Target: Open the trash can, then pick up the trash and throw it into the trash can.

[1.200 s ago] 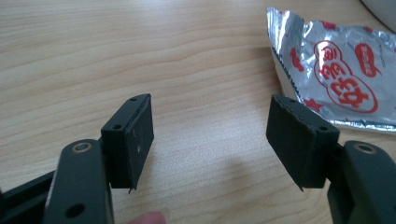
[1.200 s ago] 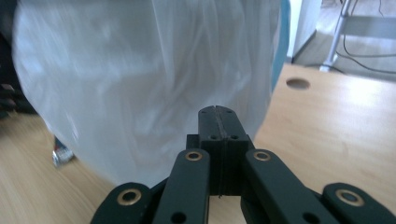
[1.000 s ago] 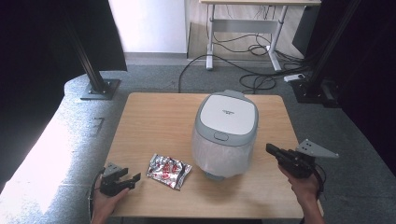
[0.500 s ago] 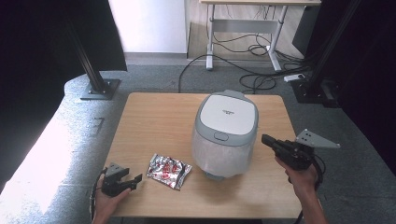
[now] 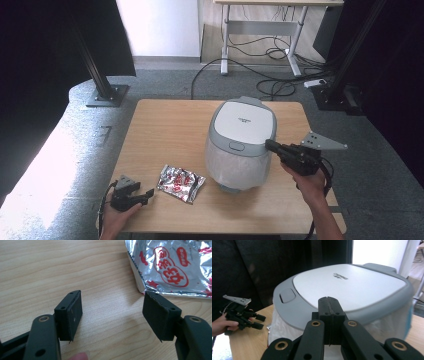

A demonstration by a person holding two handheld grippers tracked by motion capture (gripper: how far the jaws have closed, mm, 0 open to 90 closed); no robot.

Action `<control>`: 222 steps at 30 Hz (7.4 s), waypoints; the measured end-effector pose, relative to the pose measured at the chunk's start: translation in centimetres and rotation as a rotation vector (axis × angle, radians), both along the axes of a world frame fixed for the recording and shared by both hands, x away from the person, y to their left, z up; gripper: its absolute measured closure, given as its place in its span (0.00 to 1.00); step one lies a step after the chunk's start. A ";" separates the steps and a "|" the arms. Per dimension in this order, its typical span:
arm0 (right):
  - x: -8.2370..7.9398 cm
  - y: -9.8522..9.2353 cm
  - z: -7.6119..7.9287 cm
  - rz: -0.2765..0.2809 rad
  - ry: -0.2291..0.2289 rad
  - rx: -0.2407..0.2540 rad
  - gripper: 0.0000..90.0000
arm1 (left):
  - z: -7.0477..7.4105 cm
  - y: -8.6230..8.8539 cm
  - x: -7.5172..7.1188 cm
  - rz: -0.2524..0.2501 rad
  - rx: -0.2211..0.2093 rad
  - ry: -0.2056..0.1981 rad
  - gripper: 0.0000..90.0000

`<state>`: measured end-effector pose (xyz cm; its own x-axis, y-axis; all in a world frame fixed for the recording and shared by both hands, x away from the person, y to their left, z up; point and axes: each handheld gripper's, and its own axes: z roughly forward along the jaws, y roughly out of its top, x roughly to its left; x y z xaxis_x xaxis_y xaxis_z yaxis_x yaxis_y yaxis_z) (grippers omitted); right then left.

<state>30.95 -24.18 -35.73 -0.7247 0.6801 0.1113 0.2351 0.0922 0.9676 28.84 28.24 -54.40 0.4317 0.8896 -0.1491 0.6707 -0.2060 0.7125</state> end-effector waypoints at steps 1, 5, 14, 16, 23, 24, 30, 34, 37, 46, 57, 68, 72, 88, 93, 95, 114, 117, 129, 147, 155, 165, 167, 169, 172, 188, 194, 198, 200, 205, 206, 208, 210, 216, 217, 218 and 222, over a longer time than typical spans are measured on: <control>0.0 0.2 0.1 0.012 0.005 0.008 1.00 | 0.0 0.0 0.0 0.002 -0.001 0.000 0.36; 0.1 1.2 0.5 0.047 0.007 0.010 1.00 | 0.0 0.1 0.0 0.010 -0.014 0.004 0.35; 0.4 3.1 1.2 0.098 0.008 -0.020 1.00 | 0.0 0.1 0.0 0.007 -0.009 0.003 0.35; 0.4 3.3 1.3 0.103 0.010 -0.025 1.00 | 0.0 0.1 0.0 0.008 -0.009 0.001 0.35; 0.6 4.2 1.7 0.122 0.013 -0.031 1.00 | -0.1 0.0 0.0 0.005 -0.005 -0.002 0.35; 0.6 4.5 1.8 0.129 0.014 -0.034 1.00 | -0.1 0.0 0.0 0.003 -0.003 -0.002 0.35; 1.1 5.6 1.9 0.151 0.026 -0.042 1.00 | -0.1 0.0 0.0 0.001 -0.004 -0.003 0.35; 1.3 6.1 1.7 0.161 0.034 -0.047 1.00 | -0.1 0.0 0.0 0.000 -0.002 -0.004 0.35; 1.4 6.4 1.3 0.167 0.046 -0.055 1.00 | -0.1 0.0 0.0 -0.001 -0.001 -0.005 0.34; 1.4 6.3 0.8 0.178 0.056 -0.037 1.00 | -0.1 -0.1 0.0 -0.001 0.002 -0.006 0.34; 1.4 6.1 0.6 0.196 0.082 -0.020 1.00 | -0.1 -0.1 0.0 -0.007 -0.001 -0.006 0.34; -0.6 2.8 0.2 0.067 -0.019 -0.001 0.87 | -0.1 -0.1 0.0 -0.007 -0.004 -0.005 0.33; -1.7 0.5 -0.6 0.015 -0.051 -0.012 0.75 | -0.1 -0.2 0.0 -0.009 0.000 -0.005 0.33; -2.3 -3.7 -8.1 -0.117 -0.003 -0.054 0.44 | -0.1 0.0 0.5 -0.013 -0.024 0.004 0.32; -2.0 -4.3 -10.1 -0.157 0.035 -0.093 0.41 | -0.1 0.1 0.7 -0.018 -0.035 0.009 0.30; -1.8 -4.5 -11.3 -0.175 0.066 -0.121 0.40 | -0.1 0.1 0.7 -0.017 -0.033 0.011 0.29; -1.4 -5.1 -16.3 -0.222 0.192 -0.215 0.40 | 0.9 0.0 0.2 -0.001 -0.058 -0.027 0.32; -1.5 -5.3 -16.3 -0.226 0.195 -0.214 0.40 | 1.1 -0.1 0.2 0.004 -0.060 -0.034 0.32; -1.0 -4.8 -17.3 -0.230 0.219 -0.270 0.40 | 1.4 -0.3 0.4 -0.005 -0.080 -0.036 0.32; -0.6 -5.2 -17.7 -0.245 0.238 -0.248 0.40 | 0.9 -3.7 4.4 -0.031 -0.063 0.007 0.32; -0.6 -5.1 -17.6 -0.242 0.235 -0.243 0.40 | 0.4 -4.0 4.6 -0.033 -0.043 0.017 0.36; -0.8 -5.6 -17.6 -0.269 0.234 -0.233 0.40 | 0.1 -4.3 3.7 -0.046 0.021 0.001 0.50; -0.8 -5.9 -17.5 -0.278 0.237 -0.213 0.40 | 0.0 -4.3 3.4 -0.048 0.028 -0.011 0.54; -0.9 -6.3 -17.5 -0.288 0.239 -0.200 0.40 | -0.1 -4.4 3.0 -0.051 0.040 -0.026 0.60; -0.8 -6.7 -17.6 -0.306 0.241 -0.192 0.40 | -0.1 -4.6 2.7 -0.034 0.082 -0.047 0.75; -0.8 -6.6 -17.6 -0.328 0.235 -0.203 0.41 | 0.7 -5.5 2.1 -0.043 0.086 -0.099 1.00; -0.8 -6.8 -17.6 -0.337 0.241 -0.205 0.41 | 1.9 -4.9 1.3 -0.055 -0.015 -0.115 1.00; -0.8 -6.8 -17.6 -0.338 0.241 -0.206 0.41 | 2.6 -4.3 0.8 -0.060 -0.035 -0.126 1.00; -0.8 -6.8 -17.6 -0.336 0.241 -0.206 0.41 | 2.9 -4.0 0.8 -0.053 -0.056 -0.130 1.00; -0.7 -6.9 -17.6 -0.336 0.243 -0.207 0.41 | 3.4 -2.9 0.7 -0.032 -0.105 -0.133 0.99; -0.8 -6.9 -17.6 -0.336 0.243 -0.206 0.41 | 3.5 -2.6 0.6 -0.024 -0.118 -0.136 0.99; -0.7 -7.0 -17.7 -0.336 0.244 -0.209 0.41 | 3.7 -2.1 0.5 -0.019 -0.130 -0.137 0.99; -0.6 -7.1 -17.9 -0.336 0.254 -0.215 0.41 | 3.9 -1.7 0.5 -0.010 -0.145 -0.140 0.99; -0.3 -7.2 -18.8 -0.339 0.288 -0.247 0.41 | 4.2 -1.3 0.4 -0.005 -0.160 -0.144 0.99; -0.2 -7.2 -18.9 -0.338 0.292 -0.252 0.41 | 4.3 -1.2 0.4 -0.005 -0.163 -0.146 0.99; -0.2 -7.1 -19.0 -0.335 0.295 -0.255 0.41 | 4.4 -1.2 0.4 -0.005 -0.171 -0.148 0.99; -0.1 -7.0 -19.3 -0.328 0.309 -0.271 0.41 | 4.7 -1.0 0.3 -0.004 -0.189 -0.157 0.99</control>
<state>30.88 -31.14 -55.02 -0.4301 0.8997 0.0744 0.5640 0.2034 0.8003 29.10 27.23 -49.70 0.4665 0.8504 -0.2432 0.5482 -0.0622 0.8340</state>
